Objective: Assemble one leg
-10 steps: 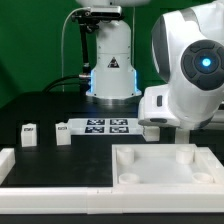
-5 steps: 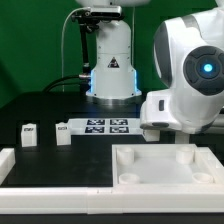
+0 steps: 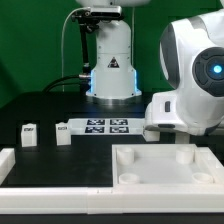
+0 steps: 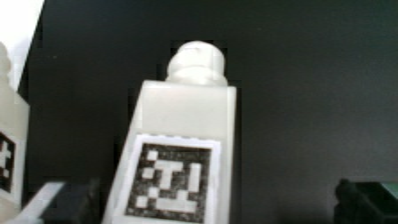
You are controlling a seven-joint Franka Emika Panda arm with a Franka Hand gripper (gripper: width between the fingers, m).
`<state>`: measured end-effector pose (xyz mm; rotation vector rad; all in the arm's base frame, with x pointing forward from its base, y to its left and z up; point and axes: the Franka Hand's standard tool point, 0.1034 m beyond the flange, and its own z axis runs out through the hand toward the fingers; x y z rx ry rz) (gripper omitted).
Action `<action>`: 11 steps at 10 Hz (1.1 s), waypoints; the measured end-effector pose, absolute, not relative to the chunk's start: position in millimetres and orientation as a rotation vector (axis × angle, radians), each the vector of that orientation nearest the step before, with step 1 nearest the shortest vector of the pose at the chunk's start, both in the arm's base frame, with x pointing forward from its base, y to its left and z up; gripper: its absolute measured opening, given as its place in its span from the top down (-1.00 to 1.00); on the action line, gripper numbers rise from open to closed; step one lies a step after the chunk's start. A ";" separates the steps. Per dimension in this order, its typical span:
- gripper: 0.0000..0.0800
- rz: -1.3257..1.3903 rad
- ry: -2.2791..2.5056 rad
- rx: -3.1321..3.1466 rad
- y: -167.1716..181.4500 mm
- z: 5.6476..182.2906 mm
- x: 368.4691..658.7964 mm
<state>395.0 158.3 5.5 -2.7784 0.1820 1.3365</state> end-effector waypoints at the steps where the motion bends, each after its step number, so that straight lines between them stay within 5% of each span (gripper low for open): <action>1: -0.56 1.334 0.177 -2.777 155.8 5.2 395.7; 2: -0.56 1.333 0.177 -2.776 153.7 4.9 396.3; 4: 0.28 1.333 0.179 -2.776 153.2 5.1 396.5; 11: 0.27 1.324 0.186 -2.777 149.1 6.8 399.6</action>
Offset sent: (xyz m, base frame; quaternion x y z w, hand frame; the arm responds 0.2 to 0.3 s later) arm -0.0008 -0.0026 0.0030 0.0001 0.0001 0.0047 1.0000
